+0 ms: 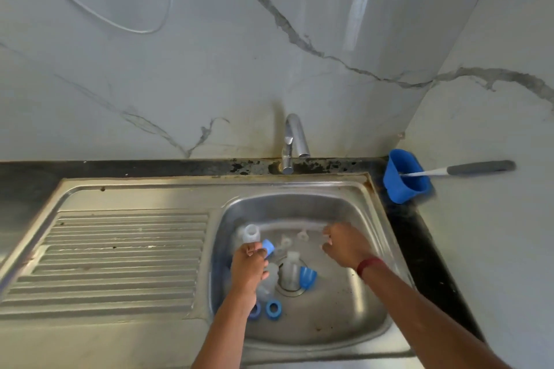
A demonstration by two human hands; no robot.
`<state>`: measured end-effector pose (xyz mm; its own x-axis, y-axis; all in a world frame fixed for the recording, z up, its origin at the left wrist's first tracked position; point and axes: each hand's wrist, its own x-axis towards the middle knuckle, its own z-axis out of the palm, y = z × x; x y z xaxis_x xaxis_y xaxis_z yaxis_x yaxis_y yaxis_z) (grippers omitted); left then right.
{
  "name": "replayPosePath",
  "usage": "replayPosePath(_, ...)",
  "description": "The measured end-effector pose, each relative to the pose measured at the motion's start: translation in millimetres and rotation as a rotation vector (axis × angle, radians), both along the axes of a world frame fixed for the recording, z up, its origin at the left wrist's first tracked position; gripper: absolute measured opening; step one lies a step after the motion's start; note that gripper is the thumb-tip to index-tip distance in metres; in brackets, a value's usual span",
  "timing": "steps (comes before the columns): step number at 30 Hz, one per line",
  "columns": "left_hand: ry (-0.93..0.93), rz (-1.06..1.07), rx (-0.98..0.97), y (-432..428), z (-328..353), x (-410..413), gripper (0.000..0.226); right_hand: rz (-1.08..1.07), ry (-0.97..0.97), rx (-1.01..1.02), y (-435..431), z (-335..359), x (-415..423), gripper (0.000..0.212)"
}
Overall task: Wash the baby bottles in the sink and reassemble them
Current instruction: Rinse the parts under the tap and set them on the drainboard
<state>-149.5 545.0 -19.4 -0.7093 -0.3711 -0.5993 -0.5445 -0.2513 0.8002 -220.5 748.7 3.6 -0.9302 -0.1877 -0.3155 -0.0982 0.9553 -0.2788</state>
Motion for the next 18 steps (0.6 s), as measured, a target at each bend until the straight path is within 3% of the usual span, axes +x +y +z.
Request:
replayPosePath(7, -0.017, 0.049, 0.019, -21.5, -10.1, 5.3, 0.02, -0.005, -0.117, -0.157, -53.1, -40.0, 30.1, 0.036)
replayPosePath(18, -0.043, 0.039, -0.038, -33.4, -41.6, -31.1, 0.03, -0.084, -0.152, -0.306, -97.2, -69.3, 6.3, 0.041)
